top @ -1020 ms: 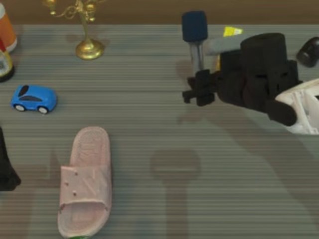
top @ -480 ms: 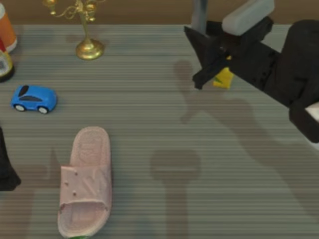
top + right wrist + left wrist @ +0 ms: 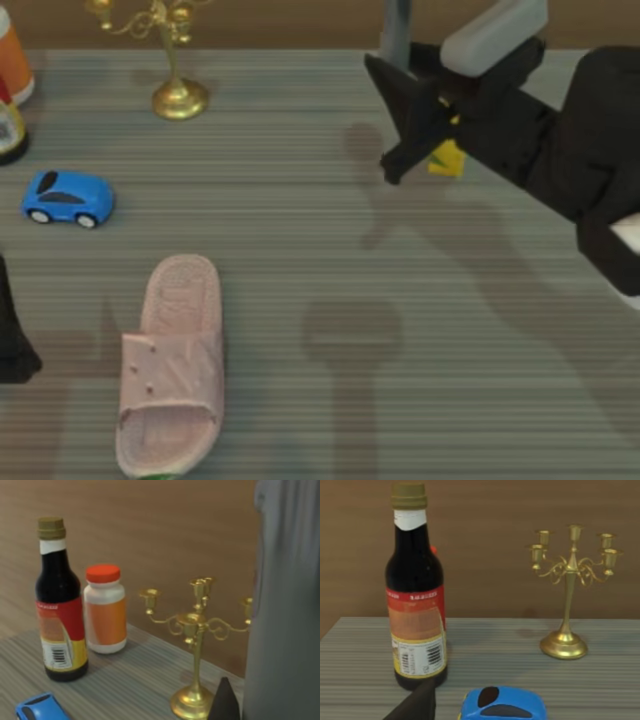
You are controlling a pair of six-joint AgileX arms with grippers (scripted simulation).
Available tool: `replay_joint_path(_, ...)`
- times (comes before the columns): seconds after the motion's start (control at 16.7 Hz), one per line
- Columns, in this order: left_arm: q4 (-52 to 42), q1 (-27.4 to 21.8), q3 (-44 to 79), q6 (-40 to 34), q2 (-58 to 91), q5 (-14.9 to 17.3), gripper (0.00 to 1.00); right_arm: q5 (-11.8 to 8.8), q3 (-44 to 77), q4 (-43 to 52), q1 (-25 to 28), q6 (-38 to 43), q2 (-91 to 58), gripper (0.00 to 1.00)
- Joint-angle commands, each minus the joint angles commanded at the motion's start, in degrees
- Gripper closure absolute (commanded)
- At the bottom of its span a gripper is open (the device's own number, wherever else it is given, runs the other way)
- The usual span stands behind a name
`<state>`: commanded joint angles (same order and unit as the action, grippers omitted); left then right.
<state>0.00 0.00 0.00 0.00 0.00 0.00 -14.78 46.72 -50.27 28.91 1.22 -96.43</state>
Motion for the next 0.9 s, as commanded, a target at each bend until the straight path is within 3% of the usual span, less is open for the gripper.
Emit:
replay_joint_path(0.36, 0.0, 0.0, 0.0, 0.0, 0.0, 0.0, 0.0, 6.3, -3.3, -1.1, 7.1, 0.4, 3.8, 1.0)
replay_joint_path(0.9, 0.0, 0.0, 0.0, 0.0, 0.0, 0.0, 0.0, 6.5, -3.4, -1.2, 7.3, 0.4, 3.9, 1.0)
